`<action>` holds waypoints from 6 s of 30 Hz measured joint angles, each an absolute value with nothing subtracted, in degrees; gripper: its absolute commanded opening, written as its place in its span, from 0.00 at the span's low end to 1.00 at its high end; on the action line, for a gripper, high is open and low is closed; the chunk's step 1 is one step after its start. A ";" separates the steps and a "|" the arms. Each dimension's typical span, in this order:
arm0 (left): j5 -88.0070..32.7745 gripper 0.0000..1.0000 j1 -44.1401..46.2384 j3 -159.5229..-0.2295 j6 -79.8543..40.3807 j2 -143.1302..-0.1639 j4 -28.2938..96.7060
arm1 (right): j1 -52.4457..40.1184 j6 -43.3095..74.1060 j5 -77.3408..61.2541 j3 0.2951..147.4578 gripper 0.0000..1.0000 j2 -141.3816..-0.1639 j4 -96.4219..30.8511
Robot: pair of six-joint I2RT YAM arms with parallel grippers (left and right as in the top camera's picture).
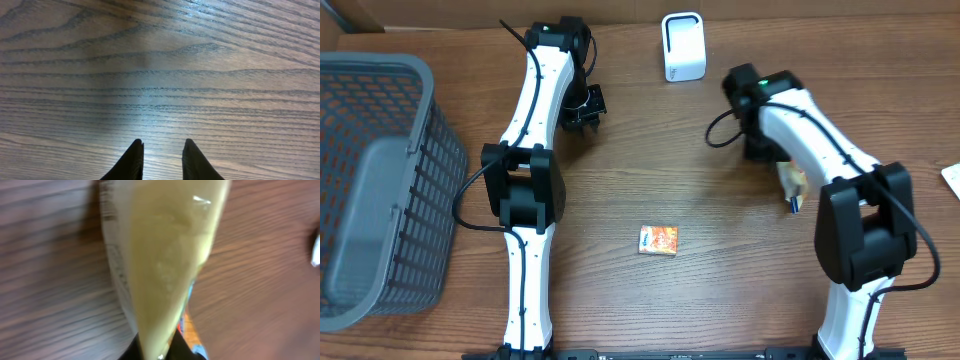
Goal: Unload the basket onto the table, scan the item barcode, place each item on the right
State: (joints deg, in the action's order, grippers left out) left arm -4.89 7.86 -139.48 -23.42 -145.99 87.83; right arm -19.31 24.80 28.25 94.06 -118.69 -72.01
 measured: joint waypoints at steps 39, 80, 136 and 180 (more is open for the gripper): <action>-4.86 1.00 7.90 -139.48 -22.46 -145.99 88.05 | -14.83 9.65 0.75 87.20 0.88 -118.91 -58.13; -4.86 1.00 8.27 -139.48 -22.35 -145.99 78.56 | -14.79 21.32 -2.28 94.45 0.54 -118.69 -49.17; -4.86 1.00 8.27 -139.48 -22.33 -145.99 78.56 | -17.67 29.52 -2.79 107.98 0.04 -124.29 -27.79; -4.86 1.00 8.27 -139.48 -22.35 -145.99 78.56 | 31.75 31.29 1.10 106.63 0.04 -114.02 -55.48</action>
State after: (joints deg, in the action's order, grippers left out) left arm -4.86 8.27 -139.48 -22.35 -145.99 78.56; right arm 31.75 31.29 1.10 106.63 -114.02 -55.48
